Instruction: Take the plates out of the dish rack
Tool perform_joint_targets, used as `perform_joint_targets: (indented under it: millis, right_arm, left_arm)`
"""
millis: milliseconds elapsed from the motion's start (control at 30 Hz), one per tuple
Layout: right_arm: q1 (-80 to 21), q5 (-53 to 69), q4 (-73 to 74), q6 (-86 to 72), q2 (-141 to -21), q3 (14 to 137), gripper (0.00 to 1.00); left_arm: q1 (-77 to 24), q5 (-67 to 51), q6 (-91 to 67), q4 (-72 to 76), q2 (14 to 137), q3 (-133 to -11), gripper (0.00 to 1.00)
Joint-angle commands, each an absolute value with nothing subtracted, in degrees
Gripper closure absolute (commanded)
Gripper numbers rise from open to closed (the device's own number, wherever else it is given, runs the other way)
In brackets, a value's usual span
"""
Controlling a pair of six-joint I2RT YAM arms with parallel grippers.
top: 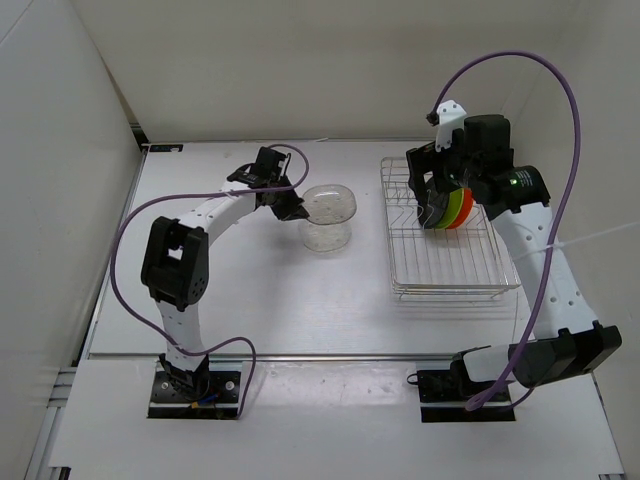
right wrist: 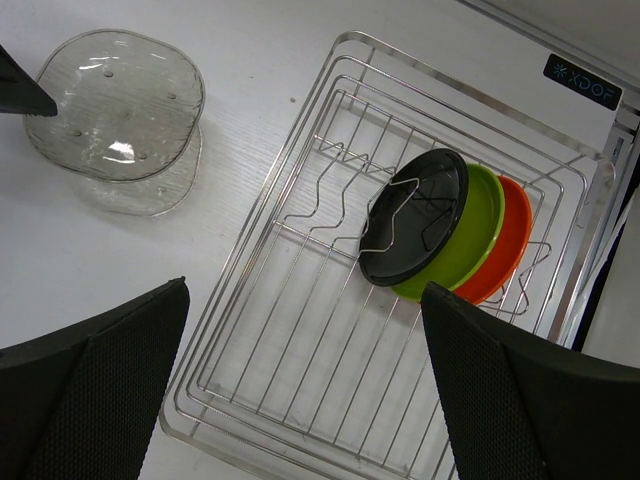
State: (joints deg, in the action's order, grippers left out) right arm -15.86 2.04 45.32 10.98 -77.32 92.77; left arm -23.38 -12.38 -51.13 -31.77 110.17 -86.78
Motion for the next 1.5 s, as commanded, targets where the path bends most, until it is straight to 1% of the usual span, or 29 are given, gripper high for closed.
perform_joint_targets:
  millis: [0,267,633,967,1467]
  right_arm:
    - [-15.73,1.58,44.47,11.69,-77.17,93.60,0.00]
    - [-15.73,2.11,45.00,12.22,-77.17,93.60,0.00]
    - [-15.73,2.11,45.00,12.22,-77.17,93.60,0.00]
    - [-15.73,2.11,45.00,12.74,-77.17,93.08,0.00]
    - [-15.73,2.11,45.00,12.74,-76.11,91.85,0.00]
  left_arm:
    - [-23.47,-9.41,-54.58,-34.71,109.16,-89.30,0.89]
    - [-23.47,-4.66,-55.63,-36.30,107.32,-88.69,0.89]
    - [-23.47,-7.20,-56.16,-33.93,109.07,-87.01,0.89]
    - [-23.99,-7.21,-56.16,-31.46,109.60,-82.53,0.89]
    - [-26.37,-6.59,-55.63,-30.32,112.32,-83.06,0.89]
